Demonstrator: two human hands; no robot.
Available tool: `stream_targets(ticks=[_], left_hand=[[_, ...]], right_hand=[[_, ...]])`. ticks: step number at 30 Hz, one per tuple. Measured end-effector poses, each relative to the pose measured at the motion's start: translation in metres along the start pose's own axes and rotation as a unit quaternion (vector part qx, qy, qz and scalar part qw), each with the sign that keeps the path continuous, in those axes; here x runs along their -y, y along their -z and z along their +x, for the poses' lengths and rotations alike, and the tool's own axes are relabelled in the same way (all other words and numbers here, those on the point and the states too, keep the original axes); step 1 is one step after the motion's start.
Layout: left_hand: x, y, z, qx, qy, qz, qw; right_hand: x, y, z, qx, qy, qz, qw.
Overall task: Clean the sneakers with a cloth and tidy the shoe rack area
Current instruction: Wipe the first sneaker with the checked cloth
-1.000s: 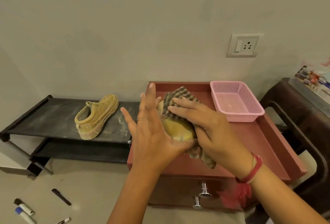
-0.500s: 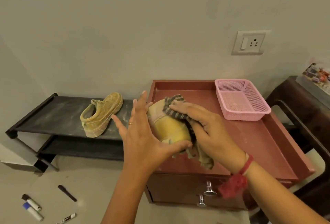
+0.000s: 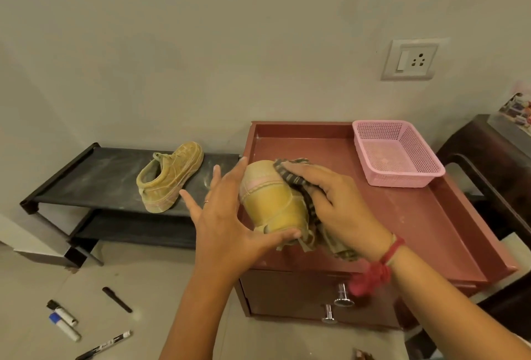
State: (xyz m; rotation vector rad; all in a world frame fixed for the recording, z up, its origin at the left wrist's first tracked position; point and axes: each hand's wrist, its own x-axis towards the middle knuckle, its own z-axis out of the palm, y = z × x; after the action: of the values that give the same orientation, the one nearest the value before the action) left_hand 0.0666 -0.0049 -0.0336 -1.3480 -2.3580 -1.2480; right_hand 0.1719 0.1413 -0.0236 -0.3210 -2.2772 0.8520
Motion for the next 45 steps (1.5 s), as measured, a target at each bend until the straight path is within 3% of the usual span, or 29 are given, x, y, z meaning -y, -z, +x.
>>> stream_targets(ticks=[3,7,11,13,16,21,23,25,27,30,34,39,42,45], left_hand=[[0.007,-0.002,-0.001,0.02,0.001,0.024,1.0],[0.007,-0.006,-0.001,0.038,0.007,0.042,0.998],[0.006,-0.005,-0.003,0.034,-0.006,0.058,0.998],[0.007,-0.005,-0.002,0.04,0.004,0.071,0.997],[0.011,0.001,-0.002,0.056,0.05,0.086,0.993],[0.022,0.01,-0.005,0.11,0.094,0.13,0.981],[0.025,0.009,-0.008,0.132,0.091,0.178,0.971],[0.025,0.006,-0.01,0.141,0.099,0.202,0.964],[0.024,0.005,-0.011,0.148,0.11,0.208,0.961],[0.024,0.002,-0.01,0.153,0.109,0.228,0.955],[0.021,-0.004,-0.011,0.135,0.092,0.2,0.966],[0.015,-0.012,-0.011,0.124,0.055,0.195,0.971],[0.014,-0.011,-0.011,0.123,0.057,0.186,0.973],[0.013,-0.011,-0.011,0.117,0.07,0.161,0.978]], right_hand=[[0.0,-0.002,-0.008,0.019,0.023,-0.01,1.0],[-0.018,0.0,0.002,0.018,-0.054,-0.077,0.995],[-0.007,0.001,-0.013,0.034,-0.018,-0.074,0.997],[-0.022,0.002,-0.012,0.057,-0.025,-0.145,0.987],[-0.043,0.005,-0.002,0.095,-0.09,-0.19,0.973],[-0.053,0.016,0.001,-0.016,-0.162,-0.145,0.976],[-0.047,0.014,0.003,-0.041,-0.154,-0.147,0.976],[-0.028,0.0,0.003,-0.003,-0.112,-0.131,0.985],[-0.011,-0.022,-0.006,0.086,-0.038,-0.132,0.987],[-0.02,-0.032,-0.014,0.163,0.006,-0.23,0.959],[-0.045,-0.011,-0.002,0.086,-0.119,-0.263,0.954],[-0.018,-0.033,-0.023,0.116,-0.042,-0.181,0.976],[-0.043,-0.019,-0.018,0.069,-0.085,-0.242,0.964],[-0.042,-0.028,-0.014,0.053,-0.112,-0.229,0.965]])
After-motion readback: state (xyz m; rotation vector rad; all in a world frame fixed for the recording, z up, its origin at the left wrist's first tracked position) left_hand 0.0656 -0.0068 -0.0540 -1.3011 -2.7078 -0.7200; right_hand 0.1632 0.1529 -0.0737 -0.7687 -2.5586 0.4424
